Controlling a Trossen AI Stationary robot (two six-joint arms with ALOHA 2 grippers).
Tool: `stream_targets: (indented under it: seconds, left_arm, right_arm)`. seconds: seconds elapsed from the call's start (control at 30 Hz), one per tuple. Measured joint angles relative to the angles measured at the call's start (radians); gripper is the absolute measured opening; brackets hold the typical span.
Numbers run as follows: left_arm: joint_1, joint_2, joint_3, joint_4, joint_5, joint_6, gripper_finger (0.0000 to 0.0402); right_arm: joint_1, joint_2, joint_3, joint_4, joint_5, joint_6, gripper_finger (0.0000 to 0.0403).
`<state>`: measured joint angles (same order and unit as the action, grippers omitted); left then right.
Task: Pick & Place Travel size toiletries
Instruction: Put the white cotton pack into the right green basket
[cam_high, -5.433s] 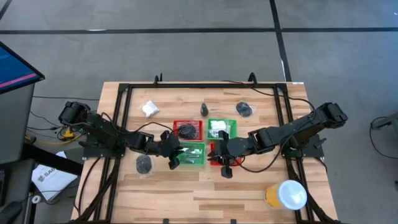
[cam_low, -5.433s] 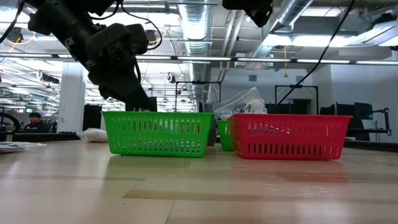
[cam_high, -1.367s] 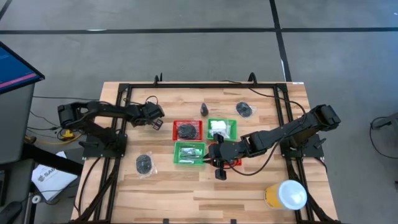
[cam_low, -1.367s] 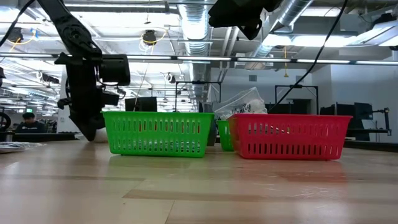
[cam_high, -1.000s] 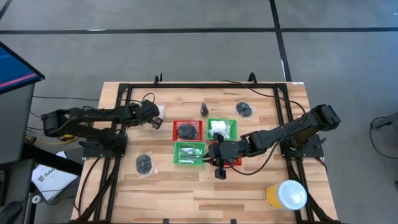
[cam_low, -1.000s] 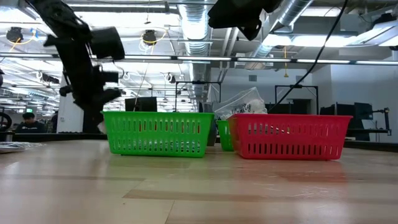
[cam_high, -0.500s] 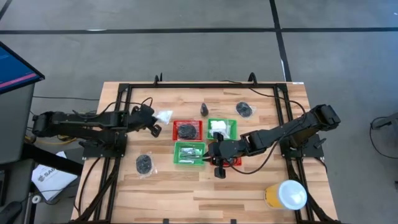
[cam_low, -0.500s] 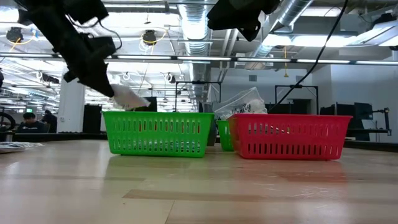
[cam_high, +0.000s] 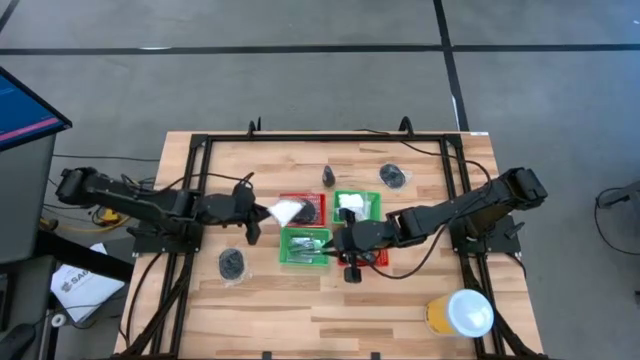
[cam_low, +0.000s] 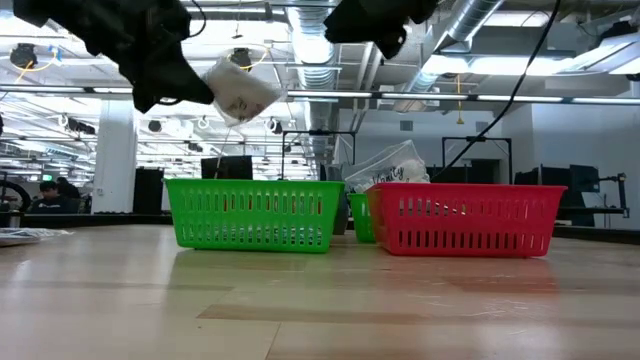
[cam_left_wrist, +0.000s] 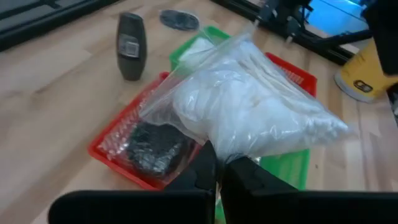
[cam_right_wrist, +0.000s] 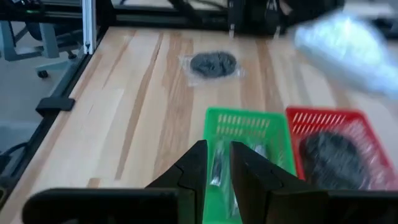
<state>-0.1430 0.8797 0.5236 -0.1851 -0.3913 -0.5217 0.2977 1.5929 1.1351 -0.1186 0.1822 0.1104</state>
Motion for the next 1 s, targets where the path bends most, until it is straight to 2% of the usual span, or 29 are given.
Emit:
stream_targets:
  seconds: [0.17, 0.27, 0.63, 0.73, 0.87, 1.0]
  left_arm:
    - [-0.032, 0.035, 0.0, 0.071, 0.014, -0.011, 0.0]
    - [-0.041, 0.067, 0.0, 0.143, 0.06, -0.008, 0.0]
    - [-0.055, 0.181, 0.0, 0.359, 0.16, -0.006, 0.0]
    - [-0.055, 0.199, 0.0, 0.43, 0.211, 0.011, 0.0]
    - [-0.055, 0.213, 0.0, 0.487, 0.259, 0.016, 0.0]
    - [-0.055, 0.216, 0.0, 0.494, 0.268, 0.016, 0.0]
  right_arm:
    - [0.0, 0.0, 0.014, 0.051, 0.001, -0.127, 0.007]
    - [0.0, 0.0, 0.016, 0.079, 0.001, -0.196, 0.0089]
    - [-0.006, 0.0, 0.016, 0.129, 0.002, -0.304, 0.0227]
    - [-0.006, 0.0, 0.016, 0.129, 0.002, -0.339, 0.0252]
    - [-0.006, 0.0, 0.016, 0.129, 0.011, -0.384, 0.026]
    - [-0.006, 0.0, 0.016, 0.143, 0.083, -0.429, 0.0259]
